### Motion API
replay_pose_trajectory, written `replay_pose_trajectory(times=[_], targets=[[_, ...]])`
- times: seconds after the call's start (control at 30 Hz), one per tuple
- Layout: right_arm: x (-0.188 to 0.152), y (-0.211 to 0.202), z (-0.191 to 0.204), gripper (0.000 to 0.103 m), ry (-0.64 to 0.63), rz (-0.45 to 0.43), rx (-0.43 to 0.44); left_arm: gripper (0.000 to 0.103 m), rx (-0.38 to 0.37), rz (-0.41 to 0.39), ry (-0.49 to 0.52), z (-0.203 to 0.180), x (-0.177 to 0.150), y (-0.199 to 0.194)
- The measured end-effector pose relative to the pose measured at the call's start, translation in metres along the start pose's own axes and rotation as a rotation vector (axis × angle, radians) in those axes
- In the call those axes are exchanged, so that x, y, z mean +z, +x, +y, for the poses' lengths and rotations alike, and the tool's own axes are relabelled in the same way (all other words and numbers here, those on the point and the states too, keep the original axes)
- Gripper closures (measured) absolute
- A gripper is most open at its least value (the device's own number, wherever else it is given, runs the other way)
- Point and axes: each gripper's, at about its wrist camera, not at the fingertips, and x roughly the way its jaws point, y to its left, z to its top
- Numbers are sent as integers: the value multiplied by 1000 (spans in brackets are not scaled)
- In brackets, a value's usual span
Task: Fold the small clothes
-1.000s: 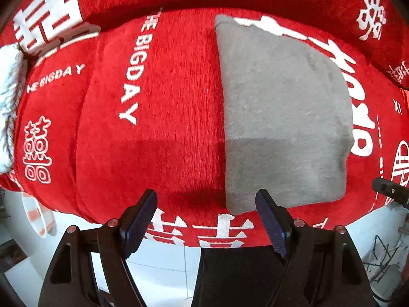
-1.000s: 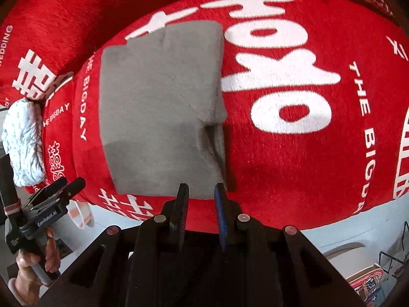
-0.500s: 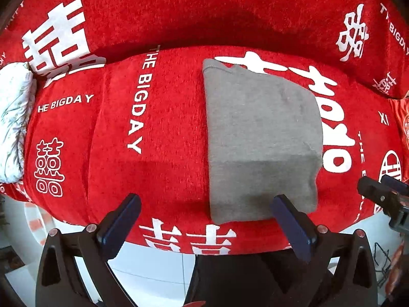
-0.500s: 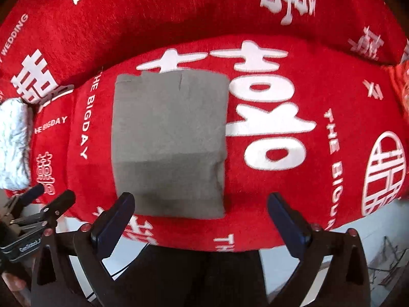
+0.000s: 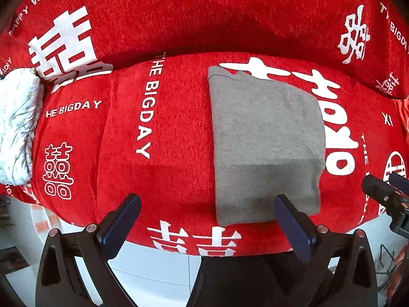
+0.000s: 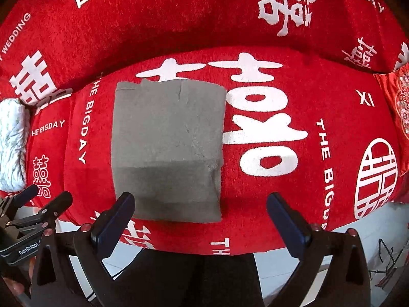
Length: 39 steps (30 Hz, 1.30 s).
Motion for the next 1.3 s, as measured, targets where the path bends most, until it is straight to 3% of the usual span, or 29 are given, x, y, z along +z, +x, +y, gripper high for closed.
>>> replay_pose_trajectory(times=[1.3], targets=[[3,-7,8,0,-13,-13,7,0,8,-15,-15,5,7,-8]])
